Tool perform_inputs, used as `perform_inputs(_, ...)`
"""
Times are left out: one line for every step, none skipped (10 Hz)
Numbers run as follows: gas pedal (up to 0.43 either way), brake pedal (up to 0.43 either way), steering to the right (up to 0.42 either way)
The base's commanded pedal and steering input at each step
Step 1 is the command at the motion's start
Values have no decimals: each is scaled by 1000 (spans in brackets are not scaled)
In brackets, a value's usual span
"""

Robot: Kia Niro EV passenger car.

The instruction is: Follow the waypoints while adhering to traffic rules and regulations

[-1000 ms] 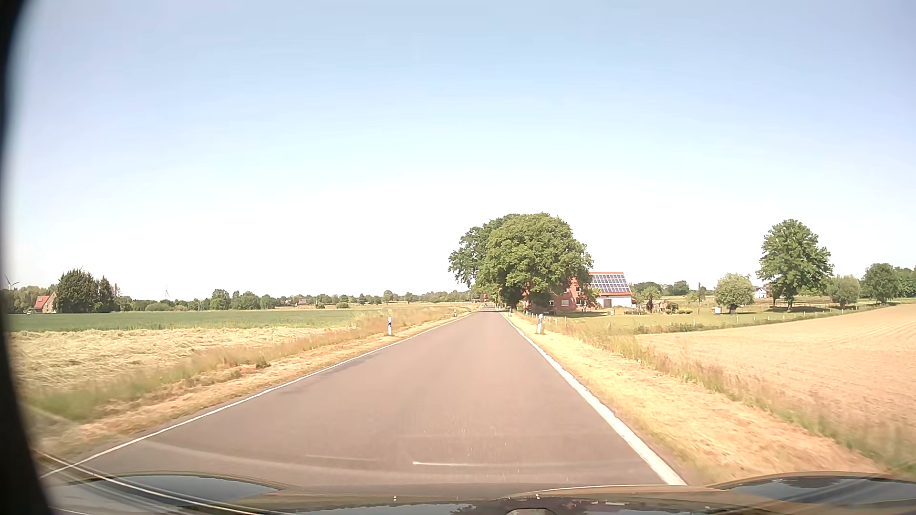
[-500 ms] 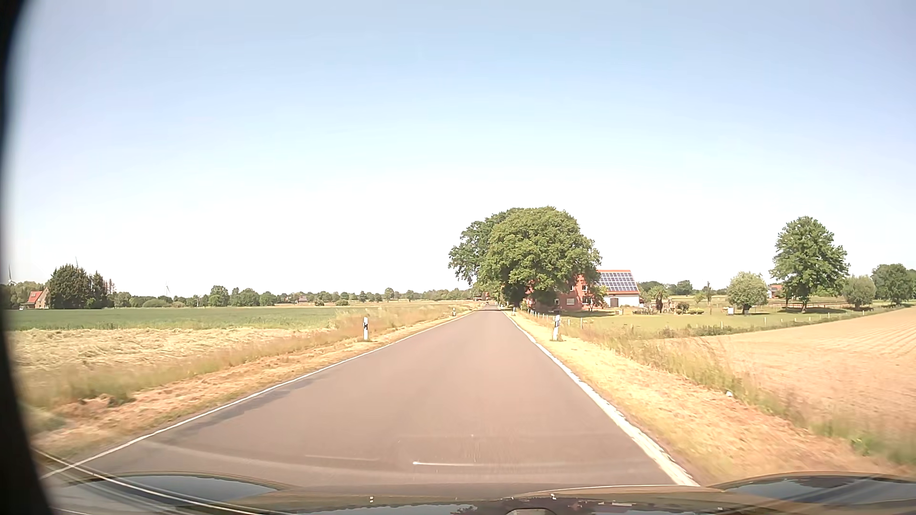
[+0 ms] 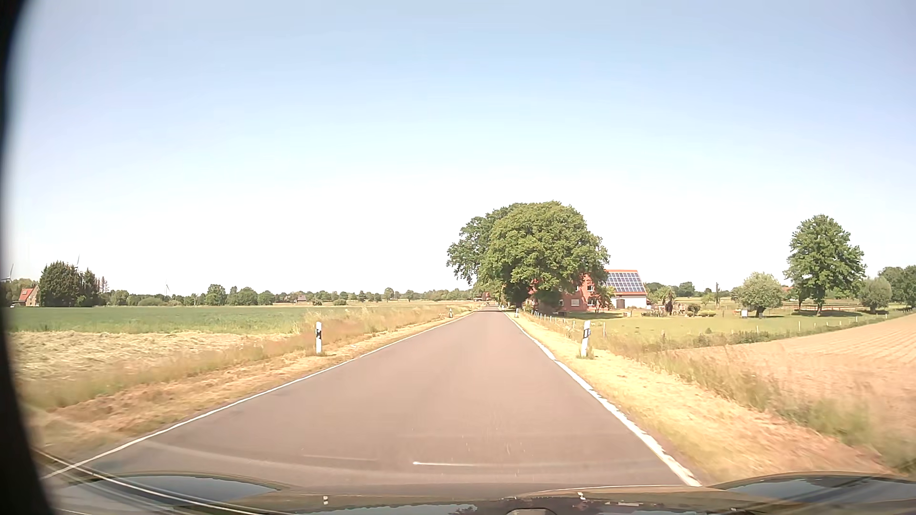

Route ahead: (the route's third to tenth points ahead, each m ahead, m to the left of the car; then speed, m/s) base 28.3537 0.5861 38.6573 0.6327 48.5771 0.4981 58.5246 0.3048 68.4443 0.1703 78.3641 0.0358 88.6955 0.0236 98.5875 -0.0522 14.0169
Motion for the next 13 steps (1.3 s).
perform_inputs(390, 0, 3)
perform_inputs(378, 0, 3)
perform_inputs(378, 0, 3)
perform_inputs(378, 0, 3)
perform_inputs(370, 0, 3)
perform_inputs(358, 0, 3)
perform_inputs(350, 0, 3)
perform_inputs(350, 0, 3)
perform_inputs(339, 0, 2)
perform_inputs(339, 0, 1)
perform_inputs(331, 0, 2)
perform_inputs(319, 0, 1)
perform_inputs(299, 0, 1)
